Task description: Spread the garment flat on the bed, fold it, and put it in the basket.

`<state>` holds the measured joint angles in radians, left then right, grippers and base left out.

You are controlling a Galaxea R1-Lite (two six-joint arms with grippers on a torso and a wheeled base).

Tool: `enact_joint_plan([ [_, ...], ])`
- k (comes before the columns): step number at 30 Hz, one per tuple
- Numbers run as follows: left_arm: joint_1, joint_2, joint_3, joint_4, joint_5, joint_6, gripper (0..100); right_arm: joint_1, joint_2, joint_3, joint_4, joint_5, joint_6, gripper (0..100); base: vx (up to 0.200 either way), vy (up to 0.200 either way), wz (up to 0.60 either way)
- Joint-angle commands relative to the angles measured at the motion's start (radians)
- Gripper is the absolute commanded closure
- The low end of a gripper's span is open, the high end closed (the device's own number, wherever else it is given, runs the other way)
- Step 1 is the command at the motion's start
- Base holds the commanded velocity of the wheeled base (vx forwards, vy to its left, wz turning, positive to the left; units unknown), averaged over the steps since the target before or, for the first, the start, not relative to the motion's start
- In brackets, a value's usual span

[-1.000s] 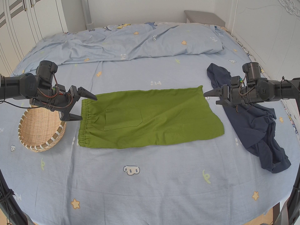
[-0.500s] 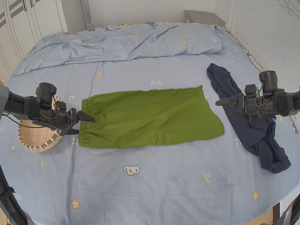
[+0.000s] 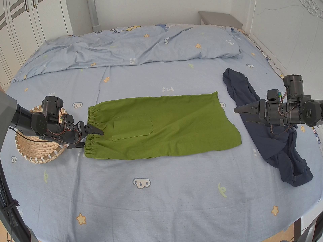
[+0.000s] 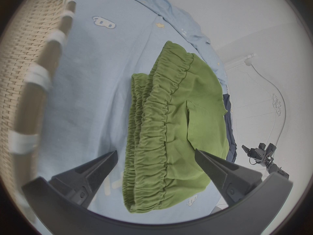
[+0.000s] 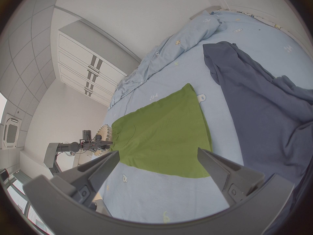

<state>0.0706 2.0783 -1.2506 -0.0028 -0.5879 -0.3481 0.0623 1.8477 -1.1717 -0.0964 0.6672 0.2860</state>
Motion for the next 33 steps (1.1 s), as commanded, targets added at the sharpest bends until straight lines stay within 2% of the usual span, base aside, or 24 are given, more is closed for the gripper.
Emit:
enact_joint_plan([
  [1,-0.003,0.014,0.004,-0.014,0.0,-0.005,0,0.002,0.001,0.003,0.0,0.0,-0.001,0,0.0,0.0,0.0],
  [11,-0.005,0.037,0.005,-0.069,-0.001,-0.031,0,0.004,0.002,0.003,0.0,0.0,-0.002,0,0.0,0.0,0.0],
  [13,-0.025,0.051,0.004,-0.118,-0.006,-0.074,0,0.004,0.002,0.003,0.0,0.0,-0.002,0,0.0,0.0,0.0],
  [17,-0.035,0.059,0.019,-0.157,-0.01,-0.094,0,0.005,0.002,0.004,0.0,0.0,-0.002,0,0.0,0.0,0.0],
  [24,-0.028,0.065,0.022,-0.16,-0.055,-0.095,0,0.014,0.002,0.007,0.0,0.0,-0.002,0,0.0,0.0,0.0],
  [25,-0.028,0.065,0.022,-0.16,-0.055,-0.095,100,0.014,0.002,0.007,0.0,0.0,-0.002,0,0.0,0.0,0.0],
  [33,-0.018,0.059,0.027,-0.158,-0.058,-0.097,100,0.013,0.004,0.006,-0.002,-0.003,-0.005,0,0.0,0.0,0.0],
])
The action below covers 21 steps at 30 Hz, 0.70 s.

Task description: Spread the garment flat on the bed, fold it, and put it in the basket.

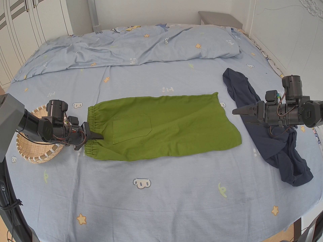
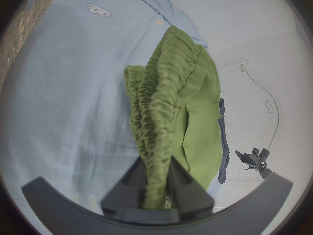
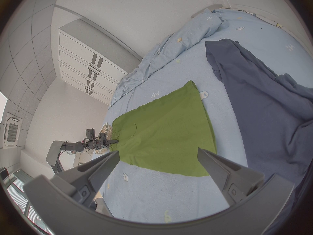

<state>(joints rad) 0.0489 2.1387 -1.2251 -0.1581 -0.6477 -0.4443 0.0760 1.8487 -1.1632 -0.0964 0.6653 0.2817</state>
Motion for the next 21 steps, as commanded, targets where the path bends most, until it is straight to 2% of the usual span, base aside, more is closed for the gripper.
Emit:
enact_joint_plan([
  [1,0.003,-0.002,0.001,-0.003,0.002,-0.001,100,-0.001,0.003,-0.003,-0.002,-0.001,-0.001,0,0.0,0.0,0.0],
  [6,0.003,-0.017,0.007,-0.005,0.0,-0.007,100,-0.015,0.049,-0.009,-0.054,-0.016,-0.01,0,0.0,0.0,0.0],
  [9,0.011,-0.066,0.03,-0.003,-0.009,-0.013,100,-0.028,0.152,-0.073,-0.074,-0.015,-0.01,0,0.0,0.0,0.0],
  [14,0.039,-0.12,0.055,-0.003,-0.072,-0.013,100,-0.035,0.257,-0.142,-0.048,-0.016,-0.021,0,0.0,0.0,0.0],
  [21,0.04,-0.126,0.059,-0.003,-0.076,-0.013,100,-0.045,0.331,-0.225,0.032,-0.015,-0.05,0,0.0,0.0,0.0],
])
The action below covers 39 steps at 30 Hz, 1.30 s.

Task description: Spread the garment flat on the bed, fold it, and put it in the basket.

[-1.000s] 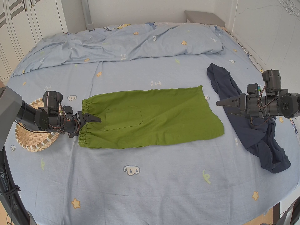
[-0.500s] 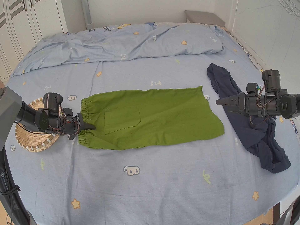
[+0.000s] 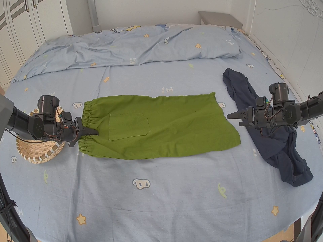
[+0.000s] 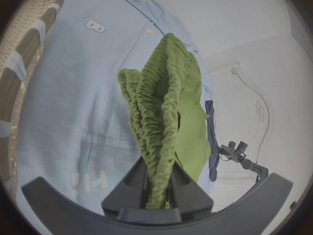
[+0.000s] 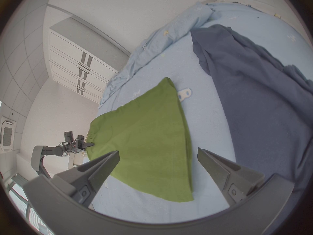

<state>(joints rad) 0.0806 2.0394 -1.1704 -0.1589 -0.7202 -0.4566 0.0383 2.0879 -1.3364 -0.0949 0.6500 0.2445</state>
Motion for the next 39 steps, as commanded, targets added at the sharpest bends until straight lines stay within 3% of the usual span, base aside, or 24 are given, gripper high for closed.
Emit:
enact_joint_plan([
  [1,0.008,-0.027,0.005,-0.002,-0.004,-0.001,100,-0.008,0.092,-0.052,0.03,0.0,-0.013,0,0.0,0.0,0.0],
  [4,0.011,-0.027,0.003,-0.002,-0.004,-0.001,100,-0.008,0.132,-0.079,0.058,0.002,-0.047,0,0.0,0.0,0.0],
  [14,0.011,-0.027,0.003,-0.004,-0.004,0.001,100,0.011,0.173,-0.132,0.095,0.019,-0.045,0,0.0,0.0,0.0],
  [18,0.011,-0.027,0.003,-0.004,-0.004,0.001,100,0.025,0.172,-0.129,0.129,0.088,-0.044,0,0.0,0.0,0.0],
  [26,0.011,-0.03,0.006,-0.004,-0.004,0.003,100,0.049,0.173,-0.119,0.159,0.096,-0.047,0,0.0,0.0,0.0],
  [33,0.011,-0.034,0.005,-0.004,-0.004,0.001,100,0.041,0.17,-0.118,0.159,0.157,-0.042,0,0.0,0.0,0.0],
  [34,0.011,-0.033,0.005,-0.004,-0.004,0.001,100,0.037,0.166,-0.119,0.165,0.172,-0.04,100,0.0,0.0,0.0],
  [39,0.011,-0.031,0.005,-0.004,-0.004,0.001,100,0.014,0.162,-0.13,0.181,0.184,-0.04,100,0.0,0.0,0.0],
])
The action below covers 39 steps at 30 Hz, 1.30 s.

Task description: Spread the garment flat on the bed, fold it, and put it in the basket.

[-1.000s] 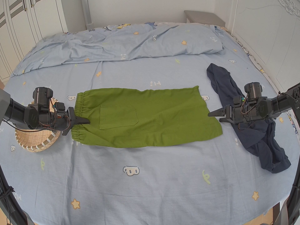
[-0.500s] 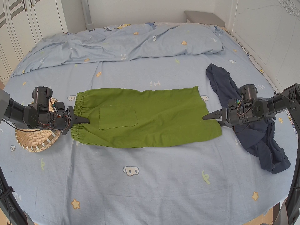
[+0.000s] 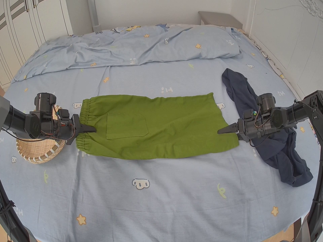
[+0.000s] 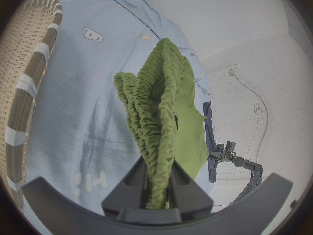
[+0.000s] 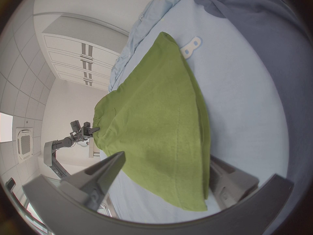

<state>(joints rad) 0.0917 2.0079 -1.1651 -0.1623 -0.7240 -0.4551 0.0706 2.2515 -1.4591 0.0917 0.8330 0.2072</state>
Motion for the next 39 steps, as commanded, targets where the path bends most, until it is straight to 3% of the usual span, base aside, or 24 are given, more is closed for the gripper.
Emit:
enact_joint_plan([
  [1,0.0,0.0,-0.001,0.0,0.0,0.0,100,-0.022,-0.001,-0.007,-0.007,0.002,-0.003,100,0.0,0.0,0.0],
  [14,0.013,0.009,-0.007,0.0,0.0,-0.002,100,-0.055,-0.003,-0.012,-0.003,0.005,-0.002,100,0.0,0.0,0.0],
  [18,0.022,-0.008,-0.008,0.018,0.0,-0.004,100,-0.048,-0.096,0.026,0.056,0.005,-0.006,100,0.0,0.0,0.0],
  [27,0.025,-0.095,-0.03,0.274,-0.002,0.027,100,-0.029,-0.308,0.22,0.129,0.005,-0.017,100,0.0,0.0,0.0],
  [36,0.025,-0.179,0.185,0.302,-0.002,0.142,100,-0.037,-0.429,0.539,0.118,-0.002,-0.127,100,0.0,0.0,0.0],
  [39,0.026,-0.239,0.326,0.299,0.002,0.185,100,-0.038,-0.507,0.703,0.102,-0.005,-0.169,100,0.0,0.0,0.0],
])
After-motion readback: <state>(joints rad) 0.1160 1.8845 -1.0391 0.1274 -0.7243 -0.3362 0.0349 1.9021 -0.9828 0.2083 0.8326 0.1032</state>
